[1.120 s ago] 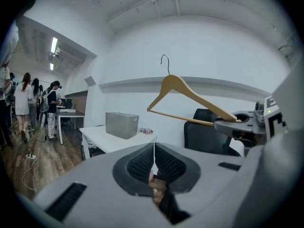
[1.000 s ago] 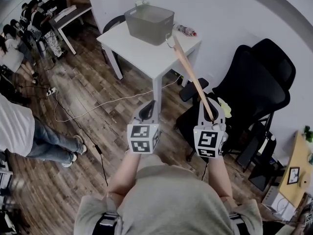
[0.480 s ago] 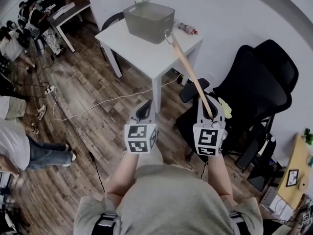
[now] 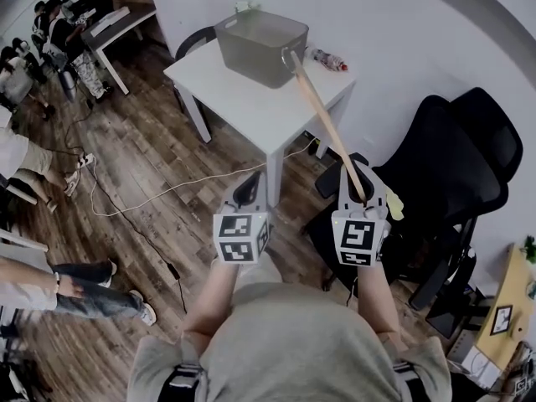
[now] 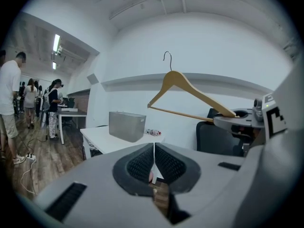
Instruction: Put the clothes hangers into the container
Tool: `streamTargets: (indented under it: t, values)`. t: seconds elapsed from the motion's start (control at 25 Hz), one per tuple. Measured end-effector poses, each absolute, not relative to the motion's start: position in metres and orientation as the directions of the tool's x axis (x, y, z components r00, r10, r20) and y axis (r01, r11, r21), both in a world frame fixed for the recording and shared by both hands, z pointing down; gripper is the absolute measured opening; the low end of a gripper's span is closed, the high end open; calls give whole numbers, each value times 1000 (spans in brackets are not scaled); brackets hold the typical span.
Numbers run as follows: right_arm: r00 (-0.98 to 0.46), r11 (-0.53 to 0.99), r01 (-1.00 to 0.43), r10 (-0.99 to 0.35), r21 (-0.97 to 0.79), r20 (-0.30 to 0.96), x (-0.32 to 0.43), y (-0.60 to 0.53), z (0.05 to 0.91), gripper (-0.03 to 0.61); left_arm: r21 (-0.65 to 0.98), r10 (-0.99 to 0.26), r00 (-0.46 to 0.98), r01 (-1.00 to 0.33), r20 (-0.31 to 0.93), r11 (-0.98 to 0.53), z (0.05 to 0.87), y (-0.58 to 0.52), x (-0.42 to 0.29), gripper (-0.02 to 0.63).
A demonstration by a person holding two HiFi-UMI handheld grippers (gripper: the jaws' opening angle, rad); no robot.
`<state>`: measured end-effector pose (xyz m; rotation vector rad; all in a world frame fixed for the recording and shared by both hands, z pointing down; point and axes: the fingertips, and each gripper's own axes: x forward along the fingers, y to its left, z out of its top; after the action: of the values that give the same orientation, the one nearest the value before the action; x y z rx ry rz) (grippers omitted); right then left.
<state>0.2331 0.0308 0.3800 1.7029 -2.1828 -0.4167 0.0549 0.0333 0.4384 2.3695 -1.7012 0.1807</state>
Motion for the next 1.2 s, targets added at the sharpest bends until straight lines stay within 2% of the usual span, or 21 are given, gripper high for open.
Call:
streamTargets:
  t: [0.76, 1.2]
  values:
    - [-224, 235, -855, -971, 462, 79, 157, -143, 352, 40, 122, -922, 320, -946, 219, -299, 419, -138, -28, 9]
    - [-212, 242, -842, -970, 482, 116, 125, -225, 358, 40, 126, -914, 339, -940, 222, -318, 420, -215, -60, 9]
